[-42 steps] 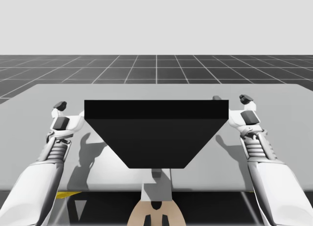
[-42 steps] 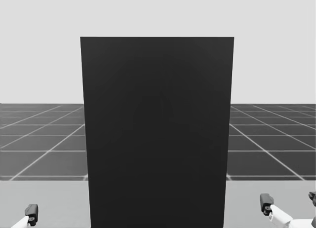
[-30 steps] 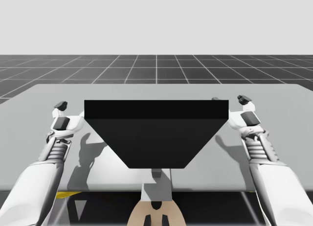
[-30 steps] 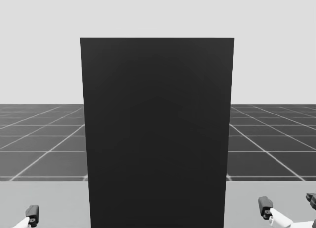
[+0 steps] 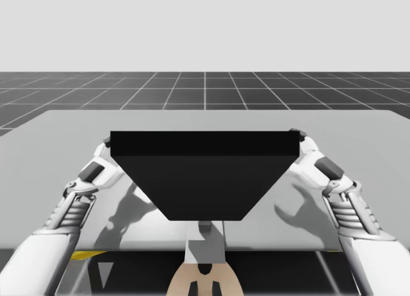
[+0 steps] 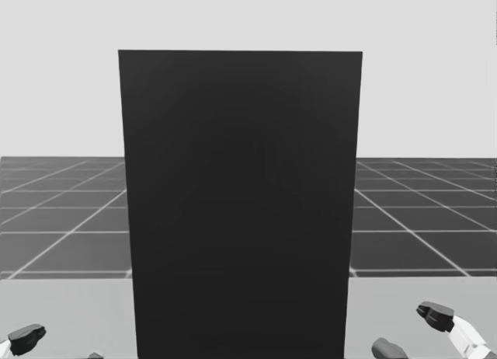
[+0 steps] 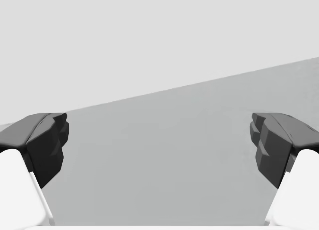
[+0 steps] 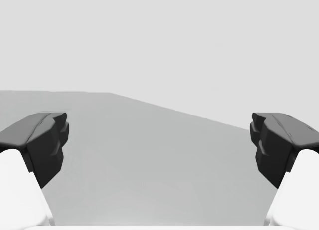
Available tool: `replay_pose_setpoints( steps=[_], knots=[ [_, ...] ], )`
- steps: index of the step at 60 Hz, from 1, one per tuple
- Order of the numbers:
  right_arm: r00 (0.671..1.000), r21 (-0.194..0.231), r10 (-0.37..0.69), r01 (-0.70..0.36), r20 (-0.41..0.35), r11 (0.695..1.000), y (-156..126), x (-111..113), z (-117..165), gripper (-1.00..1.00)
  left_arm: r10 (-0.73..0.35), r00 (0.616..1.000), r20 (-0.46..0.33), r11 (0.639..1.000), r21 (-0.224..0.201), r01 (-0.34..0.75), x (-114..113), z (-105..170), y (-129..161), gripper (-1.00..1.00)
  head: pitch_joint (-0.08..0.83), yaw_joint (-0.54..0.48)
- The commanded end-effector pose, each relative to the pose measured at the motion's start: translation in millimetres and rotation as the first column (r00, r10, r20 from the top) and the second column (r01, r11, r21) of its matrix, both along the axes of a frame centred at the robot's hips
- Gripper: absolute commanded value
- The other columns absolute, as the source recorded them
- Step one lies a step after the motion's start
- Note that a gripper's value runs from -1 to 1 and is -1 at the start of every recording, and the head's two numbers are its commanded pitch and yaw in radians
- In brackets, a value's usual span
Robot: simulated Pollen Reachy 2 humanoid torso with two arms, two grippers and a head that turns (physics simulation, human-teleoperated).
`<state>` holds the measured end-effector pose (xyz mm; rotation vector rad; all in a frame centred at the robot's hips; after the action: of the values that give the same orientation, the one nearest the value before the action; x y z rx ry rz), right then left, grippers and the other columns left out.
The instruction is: Reach around the screen and pick up the object behind it.
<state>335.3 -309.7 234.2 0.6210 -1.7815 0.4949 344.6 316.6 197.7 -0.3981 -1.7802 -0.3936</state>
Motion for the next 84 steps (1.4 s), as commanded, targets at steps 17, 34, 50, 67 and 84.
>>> replay_pose_setpoints(
  steps=[17,34,50,67,84],
  knots=[
    [0.957,-0.179,0.082,-0.135,-0.277,0.975,14.2,-11.1,-17.8,-1.0,-0.245,0.952,-0.184,0.945,0.173,0.277,-15.7,-13.0,-6.6,-1.0,0.031,-0.03],
    [0.898,-0.292,-0.062,-0.076,-0.435,0.953,12.4,-9.2,-30.3,-1.0,-0.254,0.941,-0.224,0.922,0.237,0.306,-17.0,-19.7,-9.7,-1.0,0.033,-0.03],
    [0.878,-0.308,-0.158,0.012,-0.452,0.951,1.7,11.9,-52.7,-1.0,-0.259,0.933,-0.248,0.906,0.273,0.324,-17.6,-23.9,-9.9,-1.0,0.042,-0.05],
    [0.915,-0.302,-0.089,-0.038,-0.395,0.953,20.1,46.6,-80.4,-1.0,-0.259,0.937,-0.234,0.904,0.284,0.321,-17.3,-25.2,-12.1,-1.0,0.056,-0.08],
    [0.929,-0.343,-0.06,-0.075,-0.365,0.936,37.5,56.1,-114.1,-1.0,-0.276,0.934,-0.226,0.896,0.29,0.335,-19.2,-25.4,-13.9,-1.0,0.075,-0.09]
  ],
)
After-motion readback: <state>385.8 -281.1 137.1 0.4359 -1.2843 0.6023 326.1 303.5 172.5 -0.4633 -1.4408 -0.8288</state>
